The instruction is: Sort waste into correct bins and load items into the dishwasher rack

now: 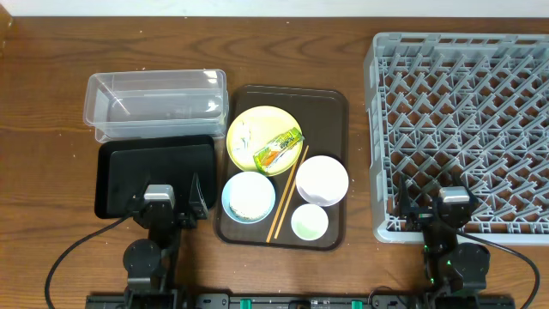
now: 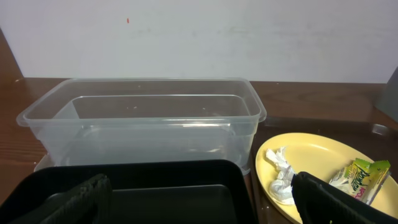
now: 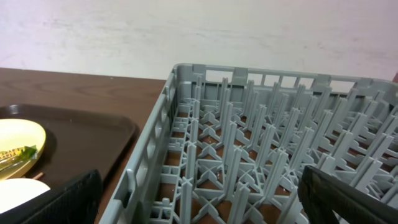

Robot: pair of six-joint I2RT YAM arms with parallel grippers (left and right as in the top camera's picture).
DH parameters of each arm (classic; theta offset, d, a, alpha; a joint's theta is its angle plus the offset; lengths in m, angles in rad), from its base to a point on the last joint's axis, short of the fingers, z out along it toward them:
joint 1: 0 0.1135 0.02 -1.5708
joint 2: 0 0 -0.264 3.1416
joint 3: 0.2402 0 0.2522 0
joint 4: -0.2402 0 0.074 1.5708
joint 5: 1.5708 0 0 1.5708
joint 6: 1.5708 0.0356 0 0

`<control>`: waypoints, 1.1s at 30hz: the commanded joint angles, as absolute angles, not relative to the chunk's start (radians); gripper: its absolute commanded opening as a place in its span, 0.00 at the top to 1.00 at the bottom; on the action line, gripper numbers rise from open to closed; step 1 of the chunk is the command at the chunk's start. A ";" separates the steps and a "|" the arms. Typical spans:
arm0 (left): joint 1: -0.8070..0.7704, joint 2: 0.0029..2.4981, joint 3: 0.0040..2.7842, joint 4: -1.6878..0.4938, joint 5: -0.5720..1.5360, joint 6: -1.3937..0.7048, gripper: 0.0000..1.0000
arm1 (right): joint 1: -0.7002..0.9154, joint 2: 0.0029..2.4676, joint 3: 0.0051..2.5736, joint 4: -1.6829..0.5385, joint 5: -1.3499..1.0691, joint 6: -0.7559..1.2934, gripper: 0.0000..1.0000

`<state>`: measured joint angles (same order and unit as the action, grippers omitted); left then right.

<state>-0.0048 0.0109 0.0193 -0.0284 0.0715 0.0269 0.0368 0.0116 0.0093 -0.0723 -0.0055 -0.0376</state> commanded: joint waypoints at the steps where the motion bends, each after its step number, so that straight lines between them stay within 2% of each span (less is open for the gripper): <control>1: -0.003 0.004 0.007 -0.066 0.086 0.029 0.05 | 0.056 0.005 0.009 -0.075 0.026 -0.045 0.01; 10: -0.003 0.026 0.027 -0.085 0.085 -0.032 0.05 | 0.056 0.034 0.051 -0.100 0.052 -0.010 0.01; 16: -0.003 0.129 0.144 -0.196 0.085 -0.035 0.05 | 0.056 0.127 0.151 -0.154 0.102 0.056 0.01; 24: -0.003 0.472 0.464 -0.434 0.086 -0.035 0.05 | 0.056 0.419 0.391 -0.281 0.104 0.055 0.01; 33: -0.003 0.893 0.875 -0.765 0.181 -0.035 0.05 | 0.056 0.776 0.739 -0.610 0.102 0.055 0.01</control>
